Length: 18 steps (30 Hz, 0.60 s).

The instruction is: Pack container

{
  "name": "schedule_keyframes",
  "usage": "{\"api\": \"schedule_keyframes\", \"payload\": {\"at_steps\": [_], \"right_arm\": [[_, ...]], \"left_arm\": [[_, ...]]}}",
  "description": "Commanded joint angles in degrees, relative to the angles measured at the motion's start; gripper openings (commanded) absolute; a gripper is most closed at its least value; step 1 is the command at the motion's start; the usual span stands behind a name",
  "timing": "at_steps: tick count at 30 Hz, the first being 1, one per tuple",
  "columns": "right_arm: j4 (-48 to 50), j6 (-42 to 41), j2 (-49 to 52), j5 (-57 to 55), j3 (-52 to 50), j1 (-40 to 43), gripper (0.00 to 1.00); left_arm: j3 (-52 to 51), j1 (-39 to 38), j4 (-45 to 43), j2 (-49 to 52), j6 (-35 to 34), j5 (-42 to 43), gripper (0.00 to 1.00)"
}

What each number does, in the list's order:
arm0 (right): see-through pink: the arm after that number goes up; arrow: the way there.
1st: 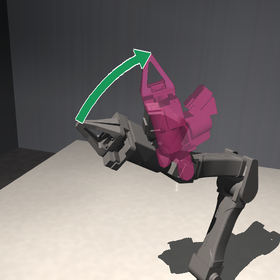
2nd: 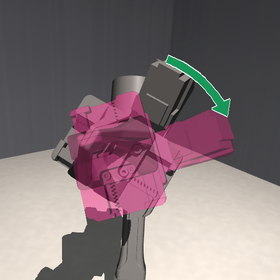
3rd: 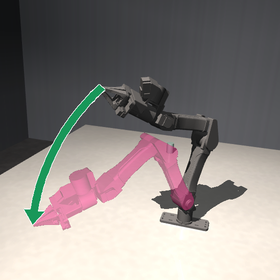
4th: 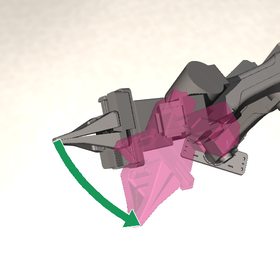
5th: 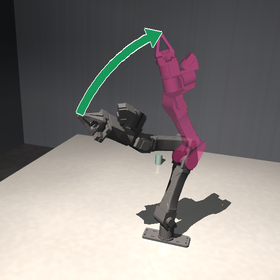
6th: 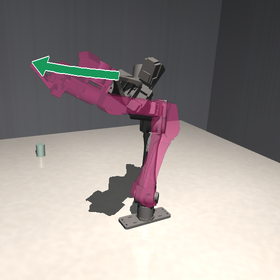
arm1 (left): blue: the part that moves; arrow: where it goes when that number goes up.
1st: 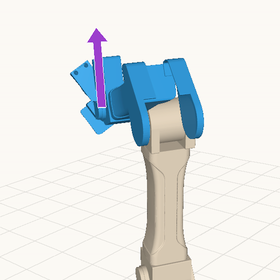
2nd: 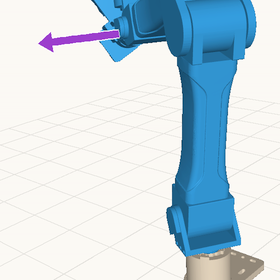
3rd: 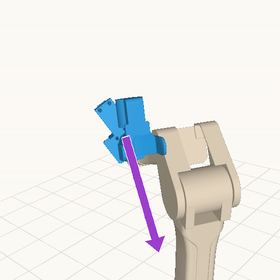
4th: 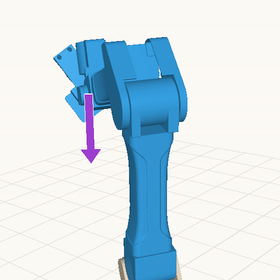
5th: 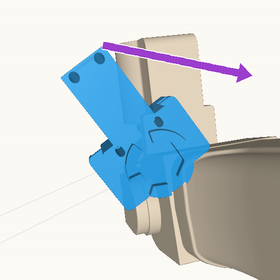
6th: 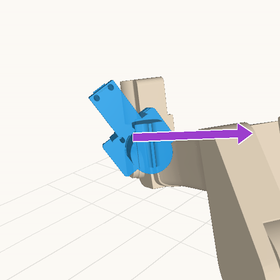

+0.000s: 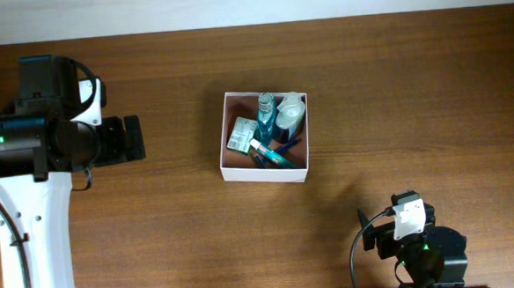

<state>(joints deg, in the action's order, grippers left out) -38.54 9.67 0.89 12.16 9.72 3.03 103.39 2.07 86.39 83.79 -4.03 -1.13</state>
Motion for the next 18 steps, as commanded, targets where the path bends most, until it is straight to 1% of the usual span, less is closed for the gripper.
{"api": "schedule_keyframes", "payload": {"at_steps": [1, 4, 7, 9, 12, 13, 15, 18], "right_arm": [[0.0, 0.42, -0.7, 0.72, -0.28, 0.66, 0.99], [0.0, 0.42, -0.7, 0.72, -0.28, 0.66, 0.99], [0.0, 0.39, -0.7, 0.72, -0.28, 0.66, 0.99], [0.0, 0.42, -0.7, 0.72, -0.28, 0.66, 0.99], [0.02, 0.42, -0.7, 0.72, -0.28, 0.66, 0.99], [0.0, 0.42, -0.7, 0.72, -0.28, 0.66, 0.99], [0.02, 0.42, -0.7, 0.72, -0.28, 0.66, 0.99], [0.02, 0.42, -0.7, 0.72, -0.28, 0.66, 0.99]], "left_arm": [[0.52, 0.2, 0.02, -0.52, 0.46, -0.37, 0.99], [0.52, 0.11, 0.0, -2.47, 0.46, -0.37, 0.99], [-1.64, 0.07, 0.11, -8.68, 0.46, -0.17, 1.0], [-5.38, 0.07, -2.38, -14.03, 0.39, 0.5, 0.99], [-15.23, 0.07, -14.78, -23.28, 0.44, 2.95, 0.99], [-19.89, 0.07, -20.79, -26.71, 0.44, 3.34, 0.99], [-28.5, 0.09, -29.53, -32.5, 0.5, 3.48, 0.99], [-41.81, 0.09, -38.99, -40.96, 1.9, 3.48, 0.99]]}}
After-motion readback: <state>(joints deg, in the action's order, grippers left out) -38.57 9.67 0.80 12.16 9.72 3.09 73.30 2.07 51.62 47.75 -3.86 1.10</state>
